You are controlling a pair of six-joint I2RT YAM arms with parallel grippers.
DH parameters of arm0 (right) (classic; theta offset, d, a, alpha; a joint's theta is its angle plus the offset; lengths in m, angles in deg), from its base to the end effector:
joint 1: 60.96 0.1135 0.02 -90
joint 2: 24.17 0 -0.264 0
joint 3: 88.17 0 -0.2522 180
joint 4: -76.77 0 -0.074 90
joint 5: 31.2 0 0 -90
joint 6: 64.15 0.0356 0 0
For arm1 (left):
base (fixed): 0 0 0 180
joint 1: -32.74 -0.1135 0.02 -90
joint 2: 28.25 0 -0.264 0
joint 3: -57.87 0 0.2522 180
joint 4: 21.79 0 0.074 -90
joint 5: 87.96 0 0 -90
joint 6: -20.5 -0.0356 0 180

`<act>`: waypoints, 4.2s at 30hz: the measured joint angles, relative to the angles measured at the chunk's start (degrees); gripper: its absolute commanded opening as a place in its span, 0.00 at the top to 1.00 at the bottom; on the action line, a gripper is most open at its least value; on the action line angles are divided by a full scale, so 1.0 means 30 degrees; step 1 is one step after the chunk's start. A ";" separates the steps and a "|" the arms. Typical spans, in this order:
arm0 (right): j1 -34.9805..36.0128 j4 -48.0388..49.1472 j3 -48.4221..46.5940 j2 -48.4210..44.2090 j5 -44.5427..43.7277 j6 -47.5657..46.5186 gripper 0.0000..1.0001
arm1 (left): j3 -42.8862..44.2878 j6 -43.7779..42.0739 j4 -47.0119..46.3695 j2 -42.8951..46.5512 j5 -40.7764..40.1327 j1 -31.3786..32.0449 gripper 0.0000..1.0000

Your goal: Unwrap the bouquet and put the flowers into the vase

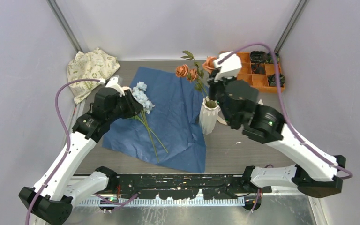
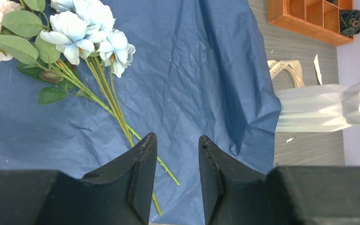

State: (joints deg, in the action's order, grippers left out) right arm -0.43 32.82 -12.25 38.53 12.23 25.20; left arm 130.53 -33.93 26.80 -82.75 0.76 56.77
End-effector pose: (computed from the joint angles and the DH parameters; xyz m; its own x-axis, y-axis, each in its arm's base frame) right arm 0.1143 0.1497 0.5104 -0.0193 -0.0500 -0.9986 -0.2418 0.9693 -0.0439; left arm 0.1837 -0.0811 0.3515 -0.6029 -0.3679 -0.7079 0.0478 0.8691 -0.4924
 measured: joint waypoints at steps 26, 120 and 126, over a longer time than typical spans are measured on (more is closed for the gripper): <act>-0.4328 0.1923 0.3031 -0.0248 0.4284 0.1661 0.99 | -0.0277 0.0175 -0.0080 0.0248 -0.0386 0.0000 0.61; -0.4357 0.3300 0.9493 -0.4269 0.7315 0.3796 0.05 | 0.3082 0.0867 -0.1945 -1.5147 -0.1887 -0.3096 0.62; -0.4357 0.3257 0.9712 -0.4809 0.7038 0.3781 0.05 | 0.4437 0.0918 -0.2004 -1.7216 -0.1239 -0.3089 0.66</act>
State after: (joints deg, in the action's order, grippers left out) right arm -13.50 42.59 16.88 24.11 33.35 36.55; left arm 143.84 -31.17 20.79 -134.40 -2.95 47.50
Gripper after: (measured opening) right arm 0.949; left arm 0.373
